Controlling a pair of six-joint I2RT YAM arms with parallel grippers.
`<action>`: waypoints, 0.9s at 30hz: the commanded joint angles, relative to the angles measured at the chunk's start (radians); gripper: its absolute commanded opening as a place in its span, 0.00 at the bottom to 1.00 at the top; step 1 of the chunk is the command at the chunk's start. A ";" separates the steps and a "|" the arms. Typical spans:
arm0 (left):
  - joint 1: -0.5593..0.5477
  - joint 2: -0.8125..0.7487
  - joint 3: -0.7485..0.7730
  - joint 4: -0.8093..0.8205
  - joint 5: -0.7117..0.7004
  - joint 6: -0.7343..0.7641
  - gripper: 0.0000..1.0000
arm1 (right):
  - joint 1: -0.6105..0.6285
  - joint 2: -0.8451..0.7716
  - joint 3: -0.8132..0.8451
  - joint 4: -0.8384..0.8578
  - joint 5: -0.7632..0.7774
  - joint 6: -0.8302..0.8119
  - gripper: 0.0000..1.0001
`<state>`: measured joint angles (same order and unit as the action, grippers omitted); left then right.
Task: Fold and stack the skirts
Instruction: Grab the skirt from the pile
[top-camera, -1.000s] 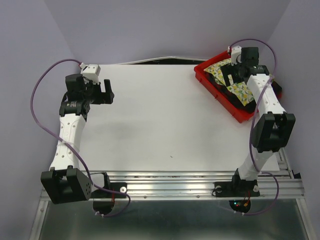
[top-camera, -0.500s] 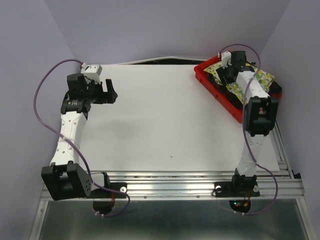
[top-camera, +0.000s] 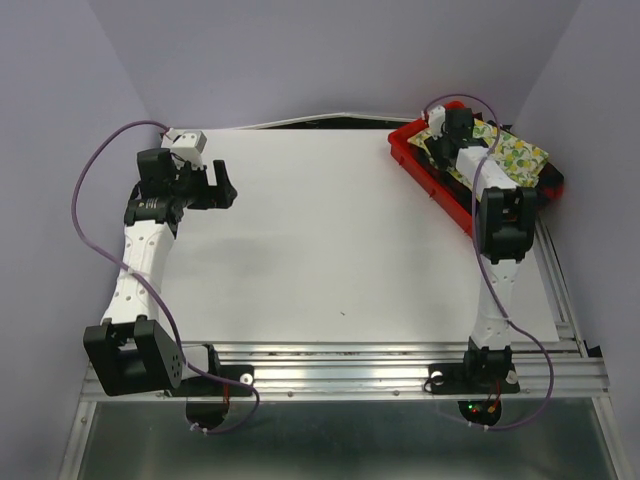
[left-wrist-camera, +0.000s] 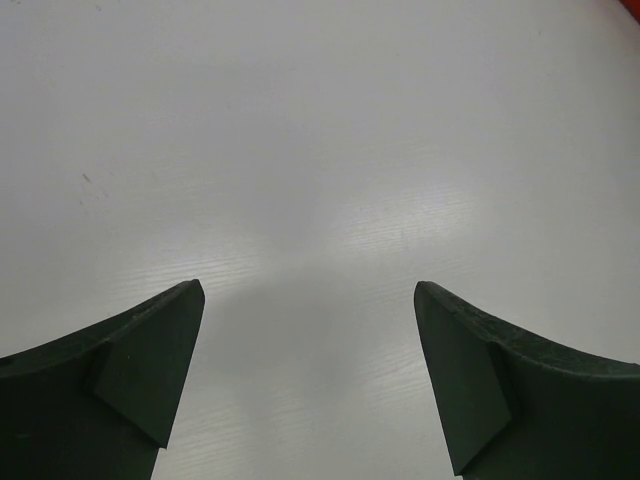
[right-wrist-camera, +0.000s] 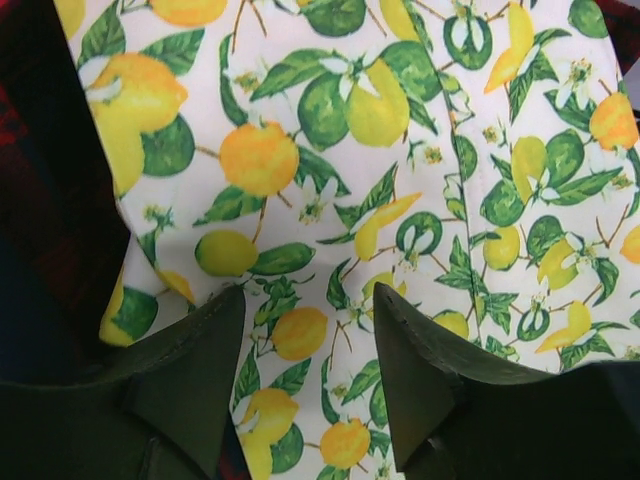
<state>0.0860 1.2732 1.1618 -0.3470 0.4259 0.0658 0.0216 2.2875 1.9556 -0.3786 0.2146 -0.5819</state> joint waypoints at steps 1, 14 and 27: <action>0.000 -0.006 0.010 0.029 0.019 -0.008 0.99 | 0.006 0.023 0.072 0.090 0.052 -0.019 0.56; 0.000 0.000 0.021 0.029 0.025 -0.004 0.98 | 0.006 -0.013 0.150 0.095 0.029 0.001 0.01; -0.002 0.003 0.016 0.034 0.039 -0.001 0.99 | 0.017 0.027 0.196 -0.154 -0.179 0.034 0.89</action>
<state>0.0860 1.2819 1.1618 -0.3447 0.4423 0.0643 0.0269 2.3207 2.1189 -0.5026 0.0952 -0.5850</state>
